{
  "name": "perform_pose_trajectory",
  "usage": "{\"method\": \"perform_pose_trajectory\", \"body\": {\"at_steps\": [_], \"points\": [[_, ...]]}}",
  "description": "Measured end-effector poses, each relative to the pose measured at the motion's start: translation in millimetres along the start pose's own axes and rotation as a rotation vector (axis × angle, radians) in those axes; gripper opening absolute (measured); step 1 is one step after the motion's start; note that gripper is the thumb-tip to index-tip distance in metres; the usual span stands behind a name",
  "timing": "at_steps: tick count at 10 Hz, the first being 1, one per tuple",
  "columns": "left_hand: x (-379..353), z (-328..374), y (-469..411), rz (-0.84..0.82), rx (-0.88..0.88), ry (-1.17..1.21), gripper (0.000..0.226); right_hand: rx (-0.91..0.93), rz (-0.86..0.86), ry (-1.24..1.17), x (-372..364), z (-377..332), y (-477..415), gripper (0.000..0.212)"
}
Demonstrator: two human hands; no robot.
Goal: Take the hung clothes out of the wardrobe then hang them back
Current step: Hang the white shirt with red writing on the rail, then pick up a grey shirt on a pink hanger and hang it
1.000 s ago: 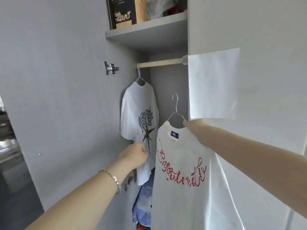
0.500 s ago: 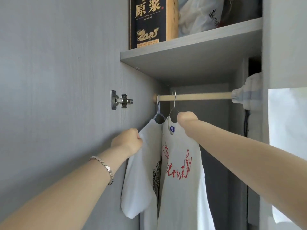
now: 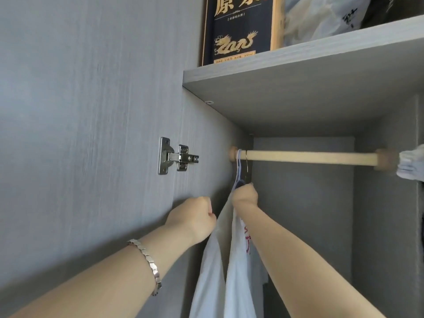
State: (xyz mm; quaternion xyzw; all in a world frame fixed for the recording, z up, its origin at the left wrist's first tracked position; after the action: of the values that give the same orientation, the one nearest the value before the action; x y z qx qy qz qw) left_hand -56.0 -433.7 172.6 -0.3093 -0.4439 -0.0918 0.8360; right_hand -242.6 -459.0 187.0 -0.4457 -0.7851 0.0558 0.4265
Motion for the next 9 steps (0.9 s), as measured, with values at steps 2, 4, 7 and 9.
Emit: {"method": "perform_pose_trajectory", "body": {"at_steps": [2,4,7,9], "points": [[-0.8,-2.3,-1.7,0.042,-0.014,0.017,0.015,0.115,0.048,-0.085,-17.0,5.3,-0.4,0.033],[-6.1,2.2,9.6,0.004,-0.029,-0.092,0.013,0.268,-0.258,-0.108,-27.5,10.6,30.2,0.026],[-85.7,28.3,86.7,-0.556,-0.149,-0.247,0.022,-0.229,-0.414,0.01,7.4,123.0,217.1,0.026],[-126.5,91.8,211.2,-0.719,-0.509,-0.251,0.02,-0.451,-0.412,0.117,83.5,185.7,372.1,0.025]]}}
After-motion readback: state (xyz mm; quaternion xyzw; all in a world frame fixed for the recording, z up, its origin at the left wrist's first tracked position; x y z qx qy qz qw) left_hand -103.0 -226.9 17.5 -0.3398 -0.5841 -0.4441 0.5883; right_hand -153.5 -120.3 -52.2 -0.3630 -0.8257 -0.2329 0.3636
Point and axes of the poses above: each hand's wrist, its own y-axis away from the middle knuckle, its own x-axis out of the back of the hand, z = x × y, the point moved 7 cm from there along -y, towards the middle knuckle, and after that the axes turned 8 degrees about x, right-handed, at the moved point
